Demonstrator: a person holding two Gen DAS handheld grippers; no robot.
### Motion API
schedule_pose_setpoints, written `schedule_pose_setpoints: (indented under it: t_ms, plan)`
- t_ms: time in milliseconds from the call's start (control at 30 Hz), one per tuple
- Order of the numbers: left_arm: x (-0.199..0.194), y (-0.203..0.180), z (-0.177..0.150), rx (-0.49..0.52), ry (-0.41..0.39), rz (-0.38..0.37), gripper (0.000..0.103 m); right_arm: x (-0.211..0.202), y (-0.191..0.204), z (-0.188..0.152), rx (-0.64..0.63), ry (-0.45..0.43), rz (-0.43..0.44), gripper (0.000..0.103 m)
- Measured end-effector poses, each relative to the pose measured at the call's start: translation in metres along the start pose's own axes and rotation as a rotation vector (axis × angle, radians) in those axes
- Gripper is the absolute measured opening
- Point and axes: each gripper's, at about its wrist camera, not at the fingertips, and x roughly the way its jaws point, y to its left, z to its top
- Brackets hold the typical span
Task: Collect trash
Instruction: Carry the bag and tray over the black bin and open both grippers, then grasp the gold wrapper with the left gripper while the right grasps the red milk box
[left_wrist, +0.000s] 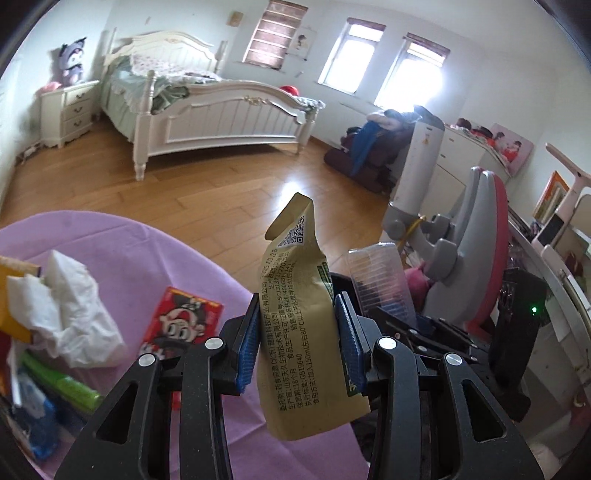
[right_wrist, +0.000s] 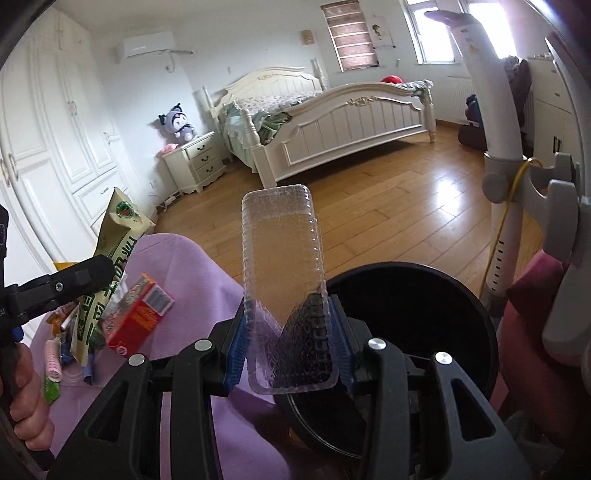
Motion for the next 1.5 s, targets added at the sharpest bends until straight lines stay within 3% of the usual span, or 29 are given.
schedule_pose_setpoints:
  t_ms: [367,400,433,500,567,733,900,1133,1300,1500]
  plan:
    - [0.074,-0.039,0.015,0.028,0.074,-0.04,0.043,0.016,-0.062,-0.015,0.124,0.023,-0.072,0.046]
    - [0.079,-0.042,0.016,0.034,0.08,-0.039,0.051,0.018,-0.066,-0.016,0.129,0.032,-0.076,0.047]
    - [0.085,-0.046,0.018,0.041,0.091,-0.03,0.067,0.021,-0.069,-0.017,0.135,0.041,-0.077,0.049]
    - [0.086,-0.051,0.02,0.05,0.081,-0.01,0.079,0.019,-0.074,-0.019,0.15,0.033,-0.083,0.068]
    - [0.082,-0.055,0.02,0.064,0.061,-0.012,0.081,0.014,-0.076,-0.02,0.16,0.013,-0.077,0.079]
    - [0.058,-0.047,0.016,0.055,0.06,-0.009,0.081,0.009,-0.065,-0.017,0.136,0.019,-0.041,0.079]
    - [0.013,-0.017,0.005,0.003,0.02,0.022,0.084,0.0,-0.029,-0.009,0.064,0.005,0.016,0.079]
    - [-0.071,0.056,-0.013,-0.121,-0.081,0.107,0.084,-0.004,0.047,0.008,-0.086,0.018,0.116,0.079]
    - [-0.138,0.131,-0.031,-0.244,-0.144,0.219,0.084,0.0,0.121,0.02,-0.258,0.037,0.19,0.079]
    - [-0.199,0.231,-0.057,-0.439,-0.15,0.29,0.083,0.014,0.22,0.024,-0.477,0.1,0.346,0.079]
